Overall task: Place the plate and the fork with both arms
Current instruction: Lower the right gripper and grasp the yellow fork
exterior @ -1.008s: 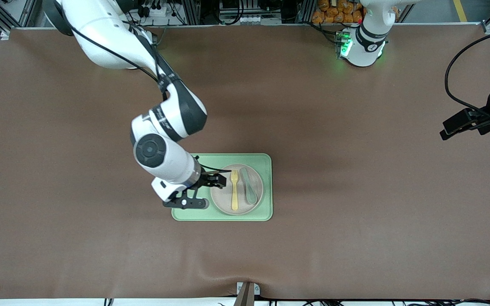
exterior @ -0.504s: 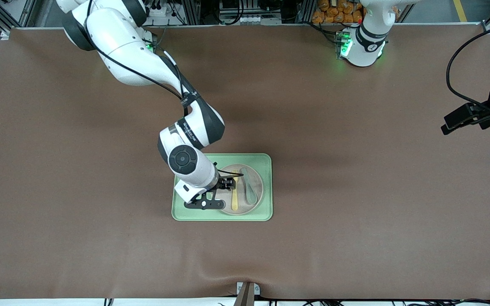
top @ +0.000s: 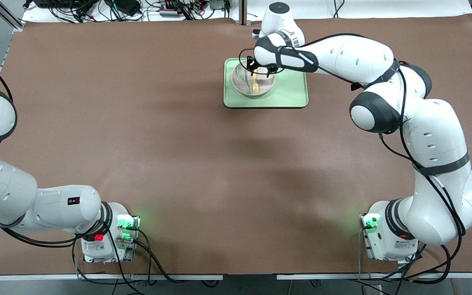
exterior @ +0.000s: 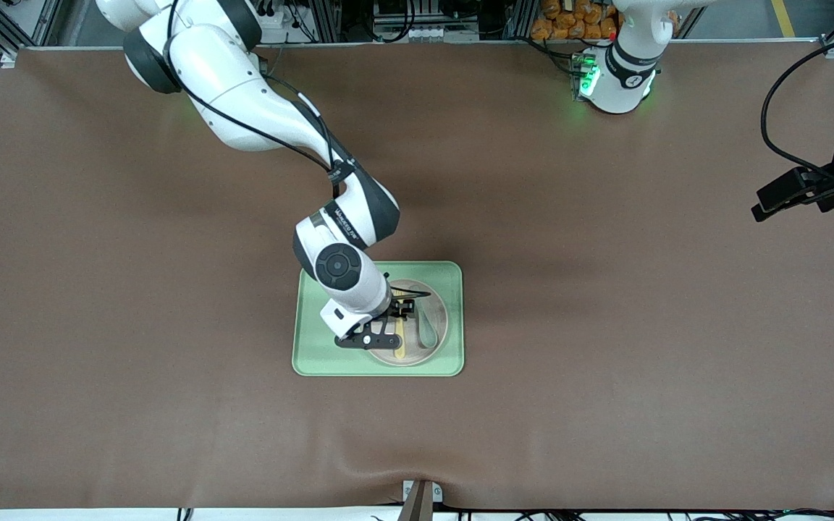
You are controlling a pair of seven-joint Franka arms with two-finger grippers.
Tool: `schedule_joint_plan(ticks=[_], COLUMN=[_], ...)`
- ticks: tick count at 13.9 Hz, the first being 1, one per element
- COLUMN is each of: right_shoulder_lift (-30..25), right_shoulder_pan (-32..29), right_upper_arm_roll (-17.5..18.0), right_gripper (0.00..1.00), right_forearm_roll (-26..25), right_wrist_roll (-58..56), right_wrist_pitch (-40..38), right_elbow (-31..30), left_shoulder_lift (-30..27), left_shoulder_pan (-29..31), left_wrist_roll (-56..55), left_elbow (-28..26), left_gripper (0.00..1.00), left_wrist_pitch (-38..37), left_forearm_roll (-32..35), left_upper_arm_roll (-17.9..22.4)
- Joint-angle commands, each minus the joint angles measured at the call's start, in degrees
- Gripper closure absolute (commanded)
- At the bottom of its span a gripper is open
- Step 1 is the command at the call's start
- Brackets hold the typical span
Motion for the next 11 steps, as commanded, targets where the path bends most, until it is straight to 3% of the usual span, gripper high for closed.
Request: schedule_joint_plan(ticks=[1,11], right_shoulder_lift=[1.47,2.88], right_shoulder_pan=[0.48,1.80], right_upper_arm_roll=[-0.48,-0.48], right_gripper=[0.32,0.40], right_forearm_roll=[-1.82,-2.97], right_wrist_roll=[1.44,1.44], right_wrist_pitch=[-0.31,0.74], right_elbow=[2.53,2.35], left_shoulder_lift=[-1.14,-1.41], left_shoulder_pan=[0.36,1.06], left_wrist_roll=[0.72,0.81], left_elbow=[-0.96,-1.05], left_gripper=[0.00,0.00], left_wrist_pitch=[-0.22,-0.39], left_forearm_roll=[0.04,-0.05], left_upper_arm_roll=[0.03,0.03])
